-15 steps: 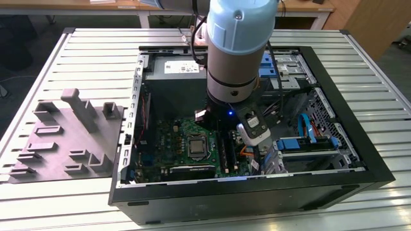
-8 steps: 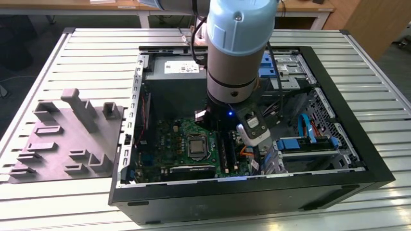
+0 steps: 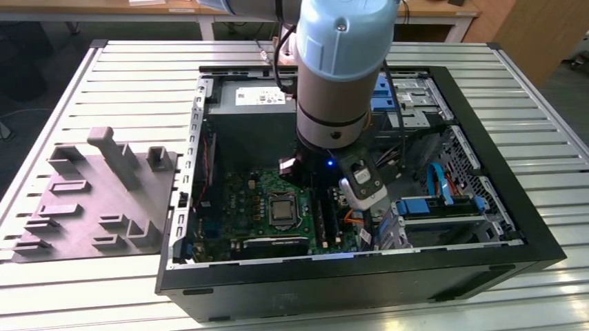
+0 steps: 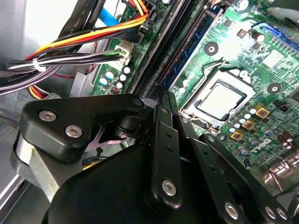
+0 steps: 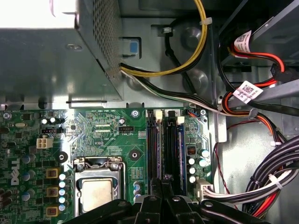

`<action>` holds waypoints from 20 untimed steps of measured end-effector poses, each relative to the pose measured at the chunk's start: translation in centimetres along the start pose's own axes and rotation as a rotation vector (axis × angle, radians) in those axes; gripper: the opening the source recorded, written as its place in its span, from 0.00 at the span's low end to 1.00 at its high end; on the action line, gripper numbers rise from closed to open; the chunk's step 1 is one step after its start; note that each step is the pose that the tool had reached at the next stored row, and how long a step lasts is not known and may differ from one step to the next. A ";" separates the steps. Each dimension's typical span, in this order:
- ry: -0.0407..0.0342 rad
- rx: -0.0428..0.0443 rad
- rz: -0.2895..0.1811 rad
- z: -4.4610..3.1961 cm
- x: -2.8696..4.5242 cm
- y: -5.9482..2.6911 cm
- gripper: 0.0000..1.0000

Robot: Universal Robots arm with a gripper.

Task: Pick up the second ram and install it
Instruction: 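Insert the second ram into the second slot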

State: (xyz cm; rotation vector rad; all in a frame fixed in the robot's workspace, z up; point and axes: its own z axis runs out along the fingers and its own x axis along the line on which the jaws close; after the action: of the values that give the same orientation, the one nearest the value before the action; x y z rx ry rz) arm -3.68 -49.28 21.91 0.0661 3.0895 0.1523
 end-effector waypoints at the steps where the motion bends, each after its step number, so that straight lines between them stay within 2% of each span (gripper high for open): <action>1: 0.0001 -0.0006 0.000 0.00 0.00 -0.01 0.11; 17: 0.0002 -0.0006 0.000 0.37 0.01 -0.16 0.11; 20: 0.0005 -0.0058 0.000 0.47 0.01 -0.24 0.11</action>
State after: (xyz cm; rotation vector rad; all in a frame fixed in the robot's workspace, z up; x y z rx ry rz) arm -3.68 -49.48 21.42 0.0663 3.0894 0.1613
